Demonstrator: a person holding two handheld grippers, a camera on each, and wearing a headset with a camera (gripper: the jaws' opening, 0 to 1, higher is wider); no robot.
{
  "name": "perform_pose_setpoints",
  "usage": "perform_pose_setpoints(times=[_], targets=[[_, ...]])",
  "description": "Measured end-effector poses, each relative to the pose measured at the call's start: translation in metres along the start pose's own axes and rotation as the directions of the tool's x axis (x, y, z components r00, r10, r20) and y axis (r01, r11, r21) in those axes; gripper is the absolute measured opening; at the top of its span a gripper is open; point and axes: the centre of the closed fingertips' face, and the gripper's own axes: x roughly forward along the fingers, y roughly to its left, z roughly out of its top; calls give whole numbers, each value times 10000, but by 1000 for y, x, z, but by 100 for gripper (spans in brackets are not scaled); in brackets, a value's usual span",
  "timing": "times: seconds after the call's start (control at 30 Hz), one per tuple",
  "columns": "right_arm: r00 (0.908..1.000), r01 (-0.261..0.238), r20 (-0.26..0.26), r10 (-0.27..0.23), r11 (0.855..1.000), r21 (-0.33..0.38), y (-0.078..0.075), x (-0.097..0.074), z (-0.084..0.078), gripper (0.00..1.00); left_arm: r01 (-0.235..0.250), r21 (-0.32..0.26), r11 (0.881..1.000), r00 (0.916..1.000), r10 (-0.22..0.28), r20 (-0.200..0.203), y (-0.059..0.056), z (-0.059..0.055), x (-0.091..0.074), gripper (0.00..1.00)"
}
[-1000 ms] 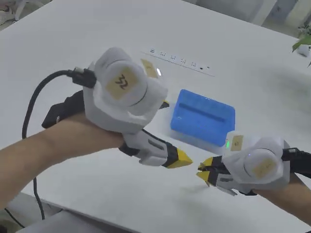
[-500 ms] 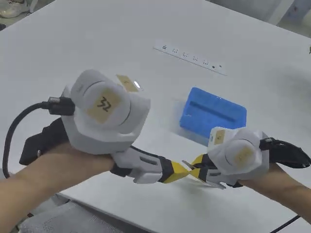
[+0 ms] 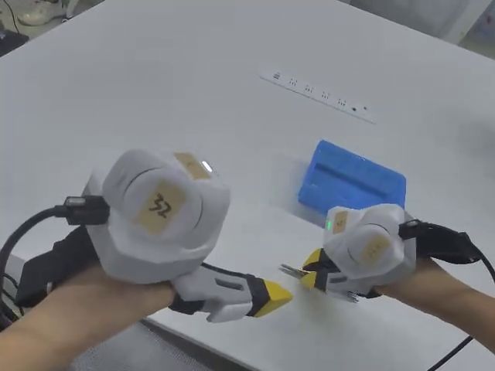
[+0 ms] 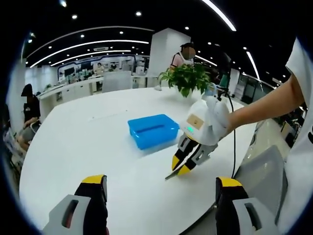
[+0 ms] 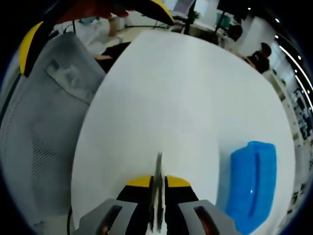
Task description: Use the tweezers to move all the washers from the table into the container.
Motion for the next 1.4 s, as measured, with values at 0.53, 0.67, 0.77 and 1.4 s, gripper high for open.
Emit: perform_pose_setpoints(times=[0.53, 0.67, 0.77, 1.4], targets=[[9000, 1650, 2228, -3747, 7659, 6214, -6, -90, -3, 28, -558, 239, 9982, 9983, 561, -137, 1, 11, 0, 95], [8509, 1723, 2338, -4705, 6702, 7219, -11, -109, -12, 38, -683, 378, 9969, 9974, 691, -181, 2, 16, 4, 95], [8307, 1942, 2184, -5121, 6342, 7483, -11, -121, -23, 44, -755, 549, 9956, 9969, 767, -195, 4, 19, 5, 95], [7465, 2332, 1111, -6560, 4143, 8798, 11, -145, -77, 87, -927, 1199, 9884, 9938, 993, -502, 9, 22, 11, 96]])
